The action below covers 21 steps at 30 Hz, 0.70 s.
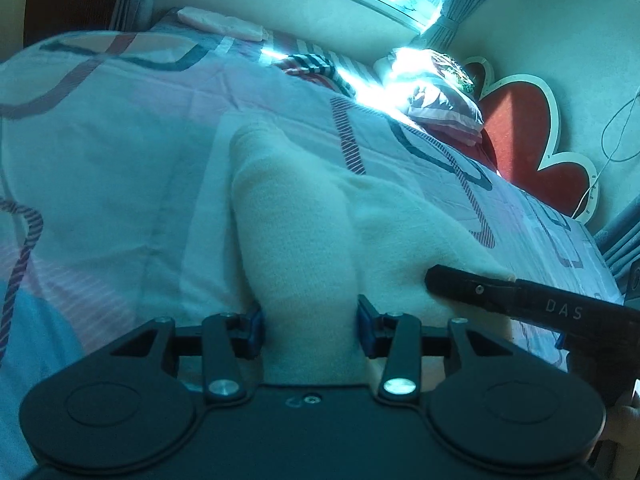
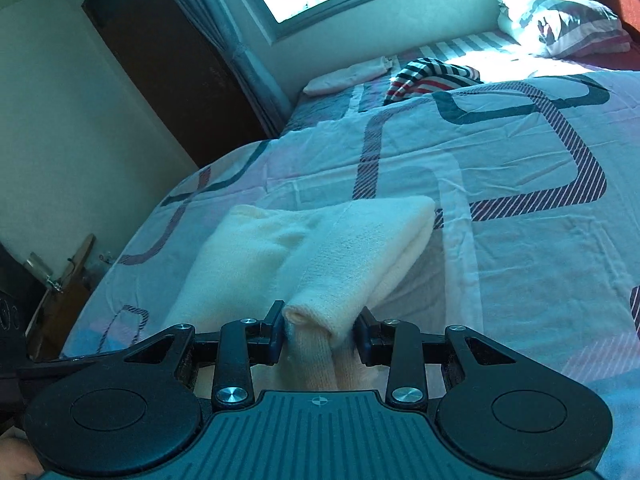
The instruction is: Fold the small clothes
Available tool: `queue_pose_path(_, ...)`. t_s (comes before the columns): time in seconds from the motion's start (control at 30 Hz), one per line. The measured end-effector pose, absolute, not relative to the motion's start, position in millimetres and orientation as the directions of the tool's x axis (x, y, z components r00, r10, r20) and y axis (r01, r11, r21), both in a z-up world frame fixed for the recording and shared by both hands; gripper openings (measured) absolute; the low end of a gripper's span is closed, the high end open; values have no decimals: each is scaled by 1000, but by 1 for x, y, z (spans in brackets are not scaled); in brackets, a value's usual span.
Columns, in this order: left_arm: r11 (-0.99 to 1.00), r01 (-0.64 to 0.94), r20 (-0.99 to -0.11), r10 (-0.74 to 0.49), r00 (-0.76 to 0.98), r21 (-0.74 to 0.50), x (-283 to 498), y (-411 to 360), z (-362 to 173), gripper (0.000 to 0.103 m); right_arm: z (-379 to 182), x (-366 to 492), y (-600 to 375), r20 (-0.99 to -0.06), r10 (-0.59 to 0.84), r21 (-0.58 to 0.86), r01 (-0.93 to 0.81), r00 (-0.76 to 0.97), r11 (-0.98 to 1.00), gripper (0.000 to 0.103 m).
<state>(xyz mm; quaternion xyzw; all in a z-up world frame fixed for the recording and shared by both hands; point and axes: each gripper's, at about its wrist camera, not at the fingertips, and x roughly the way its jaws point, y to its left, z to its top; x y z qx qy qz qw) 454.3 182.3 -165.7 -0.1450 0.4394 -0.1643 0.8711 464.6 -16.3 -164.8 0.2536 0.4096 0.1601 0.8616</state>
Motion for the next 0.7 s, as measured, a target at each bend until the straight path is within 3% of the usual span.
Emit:
queue_pose_path(0.1, 897, 168, -708, -428, 562, -409, 453, 195, -173, 65, -176, 466, -21, -654, 467, 561, -33, 595, 827, 36)
queue_pose_path(0.13, 894, 175, -705, -435, 559, -413, 452, 197, -173, 65, -177, 465, -24, -657, 468, 566, -24, 591, 824, 37)
queue_pose_path(0.2, 889, 169, -707, -443, 551, -424, 451, 200, -170, 65, -176, 464, -30, -665, 456, 570, 8, 591, 821, 49)
queue_pose_path(0.47, 844, 25, -677, -448, 583, -536, 473, 213, -168, 64, -170, 488, -41, -649, 432, 606, 82, 626, 791, 52)
queue_pose_path(0.57, 822, -54, -684, -433, 586, -567, 486, 215, -182, 64, -168, 498, -35, -649, 387, 565, 75, 655, 822, 49)
queue_pose_path(0.6, 821, -59, -681, -429, 594, -568, 487, 216, -184, 64, -166, 501, -30, -648, 377, 539, 49, 661, 841, 36)
queue_pose_path(0.7, 850, -38, -684, -395, 613, -525, 488, 209, -183, 66, -170, 508, -19, -674, 294, 399, -1, 677, 917, 33)
